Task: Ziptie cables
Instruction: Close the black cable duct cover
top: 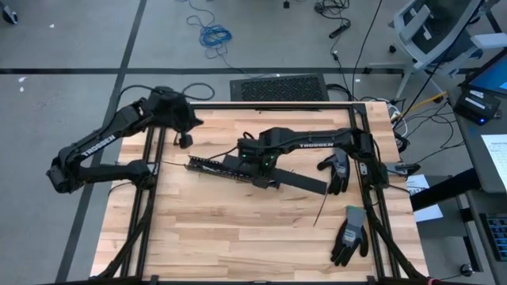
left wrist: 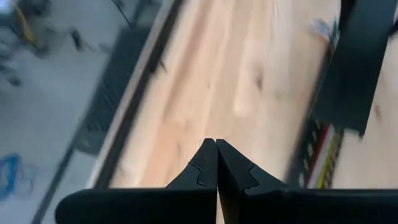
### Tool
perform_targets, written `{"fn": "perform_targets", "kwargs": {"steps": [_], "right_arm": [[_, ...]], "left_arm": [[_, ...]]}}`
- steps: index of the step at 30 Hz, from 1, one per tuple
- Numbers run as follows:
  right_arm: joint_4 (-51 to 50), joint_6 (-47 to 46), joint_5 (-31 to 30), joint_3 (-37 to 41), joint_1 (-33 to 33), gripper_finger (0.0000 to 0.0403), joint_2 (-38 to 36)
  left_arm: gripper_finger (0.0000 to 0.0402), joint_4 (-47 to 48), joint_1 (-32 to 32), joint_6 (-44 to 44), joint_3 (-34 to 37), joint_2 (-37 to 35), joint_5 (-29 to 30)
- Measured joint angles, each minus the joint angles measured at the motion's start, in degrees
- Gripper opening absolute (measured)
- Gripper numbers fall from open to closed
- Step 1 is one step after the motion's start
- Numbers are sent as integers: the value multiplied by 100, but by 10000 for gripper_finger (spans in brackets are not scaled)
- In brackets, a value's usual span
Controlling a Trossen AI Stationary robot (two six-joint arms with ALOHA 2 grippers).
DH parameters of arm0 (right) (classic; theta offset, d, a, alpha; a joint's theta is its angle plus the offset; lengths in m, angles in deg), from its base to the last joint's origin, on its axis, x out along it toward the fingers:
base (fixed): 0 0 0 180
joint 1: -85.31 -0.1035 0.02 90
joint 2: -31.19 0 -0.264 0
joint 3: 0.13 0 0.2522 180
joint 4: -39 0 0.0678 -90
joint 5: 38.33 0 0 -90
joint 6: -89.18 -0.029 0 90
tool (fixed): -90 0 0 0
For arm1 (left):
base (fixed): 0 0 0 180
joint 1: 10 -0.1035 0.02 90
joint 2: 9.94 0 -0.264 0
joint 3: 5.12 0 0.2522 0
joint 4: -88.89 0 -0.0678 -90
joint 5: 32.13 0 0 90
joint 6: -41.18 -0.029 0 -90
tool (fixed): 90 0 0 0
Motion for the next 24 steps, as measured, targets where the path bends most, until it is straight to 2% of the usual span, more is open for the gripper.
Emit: {"fn": "perform_targets", "kwargs": {"steps": [11,19,24], "right_arm": [[229,-41,-9,1,-32,196,560],[311,-204,-26,1,-19,196,578],[344,64,-31,1,-16,196,615]], "left_arm": [[0,147,2,-99,369,19,50],[0,148,2,-147,377,19,61],[0,148,2,-151,377,19,63]]}}
